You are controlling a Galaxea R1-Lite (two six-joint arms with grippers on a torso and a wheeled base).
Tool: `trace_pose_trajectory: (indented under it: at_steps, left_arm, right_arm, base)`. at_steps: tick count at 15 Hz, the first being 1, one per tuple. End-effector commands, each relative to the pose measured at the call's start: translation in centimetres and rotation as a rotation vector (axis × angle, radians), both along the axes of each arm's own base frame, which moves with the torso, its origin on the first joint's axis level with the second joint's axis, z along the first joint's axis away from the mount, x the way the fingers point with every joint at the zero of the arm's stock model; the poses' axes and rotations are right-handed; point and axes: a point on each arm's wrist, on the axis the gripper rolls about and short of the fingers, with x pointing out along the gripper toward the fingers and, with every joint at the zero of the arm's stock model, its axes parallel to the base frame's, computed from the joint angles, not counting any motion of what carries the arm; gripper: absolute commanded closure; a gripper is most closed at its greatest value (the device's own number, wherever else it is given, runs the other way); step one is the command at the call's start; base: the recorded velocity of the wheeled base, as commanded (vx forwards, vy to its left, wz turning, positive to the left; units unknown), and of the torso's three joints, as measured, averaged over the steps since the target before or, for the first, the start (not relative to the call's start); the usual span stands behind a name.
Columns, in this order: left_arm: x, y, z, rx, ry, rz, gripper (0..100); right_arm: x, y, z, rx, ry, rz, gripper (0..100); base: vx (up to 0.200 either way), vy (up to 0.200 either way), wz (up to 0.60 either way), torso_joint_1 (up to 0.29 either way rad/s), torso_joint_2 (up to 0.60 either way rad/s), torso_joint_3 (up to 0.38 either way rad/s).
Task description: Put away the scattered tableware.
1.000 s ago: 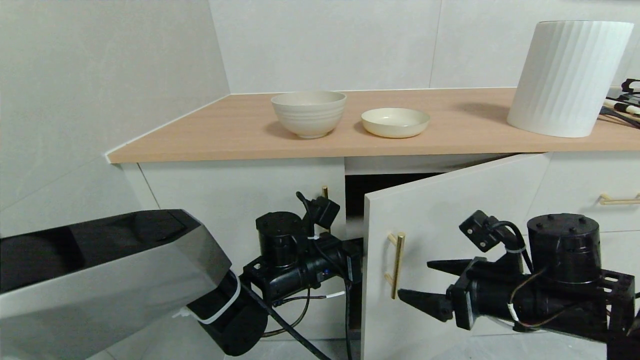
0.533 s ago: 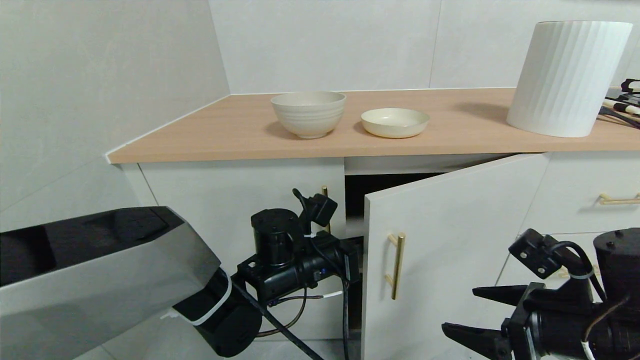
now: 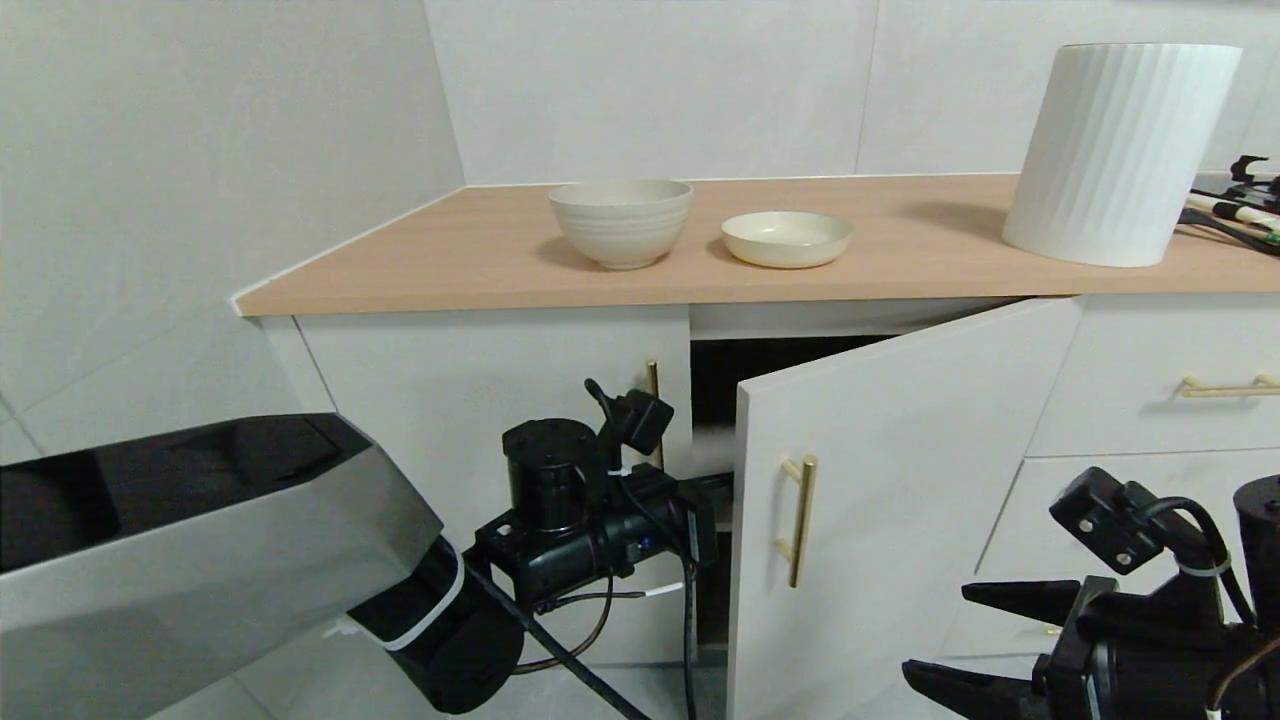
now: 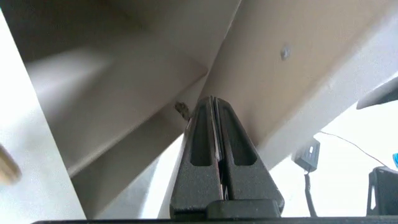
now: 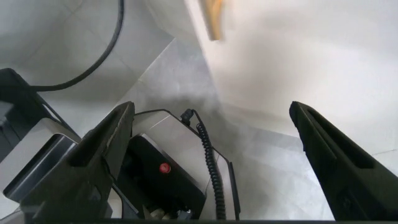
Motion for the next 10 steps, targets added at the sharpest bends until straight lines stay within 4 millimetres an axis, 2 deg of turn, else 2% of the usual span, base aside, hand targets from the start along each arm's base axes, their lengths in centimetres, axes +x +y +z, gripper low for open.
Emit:
trace_pose_trajectory:
  at_steps: [1,9,10]
  left_arm:
    - [0.2,-0.2,-0.1,-0.002,-0.002,-0.002,100]
    - [1.3,-1.4,1.0,-0.017,-0.022,-0.010,100]
    - [1.7,-1.8,1.1,-0.013,-0.017,-0.012,100]
  right_arm:
    - [0.0,0.0,0.0,-0.001,0.002,0.000,0]
    - [-0.1,0.0,0.1,0.002,-0.003,0.002,0]
    - [-0.1,0.0,0.1,0.002,-0.003,0.002,0]
  base:
    - [0.000,0.000,0.00,0.000,0.00,0.000]
    - [0.000,0.000,0.00,0.000,0.00,0.000]
    - [-0.200,0.000,0.00,0.002,0.00,0.002]
